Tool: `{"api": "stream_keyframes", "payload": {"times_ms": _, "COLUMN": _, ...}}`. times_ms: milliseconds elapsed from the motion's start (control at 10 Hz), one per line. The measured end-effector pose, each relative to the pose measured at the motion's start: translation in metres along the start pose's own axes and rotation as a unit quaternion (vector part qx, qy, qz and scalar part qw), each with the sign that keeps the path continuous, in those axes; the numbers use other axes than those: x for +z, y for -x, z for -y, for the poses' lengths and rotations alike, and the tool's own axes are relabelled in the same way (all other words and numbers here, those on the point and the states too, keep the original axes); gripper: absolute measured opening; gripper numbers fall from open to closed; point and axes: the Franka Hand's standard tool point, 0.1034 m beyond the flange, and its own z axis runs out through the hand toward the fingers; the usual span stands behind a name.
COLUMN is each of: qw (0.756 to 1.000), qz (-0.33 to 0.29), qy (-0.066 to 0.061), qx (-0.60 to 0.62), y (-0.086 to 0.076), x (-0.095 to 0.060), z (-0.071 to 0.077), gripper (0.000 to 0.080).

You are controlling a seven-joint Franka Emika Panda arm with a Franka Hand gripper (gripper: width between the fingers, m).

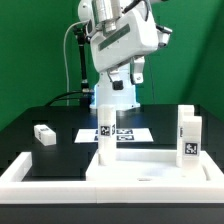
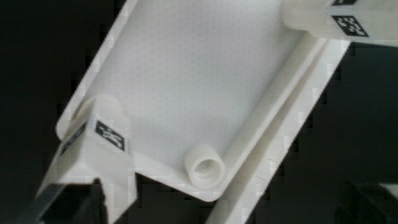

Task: Assemble desk

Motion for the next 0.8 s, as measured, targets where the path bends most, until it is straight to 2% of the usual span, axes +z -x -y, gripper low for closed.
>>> {"api": "stream_keyframes", "payload": {"times_ms": 200, "qw": 0.998, "qz": 0.000, "qy": -0.002, "qx": -0.060, "y": -0.0007, "x": -0.0002, "z": -0.0019, "gripper": 0.0649}}
{"api": "stream_keyframes", "payload": {"times_ms": 800, "qw": 0.998, "qz": 0.000, "qy": -0.002, "qx": -0.060, "y": -0.0007, "x": -0.0002, "z": -0.0019, "gripper": 0.0649}}
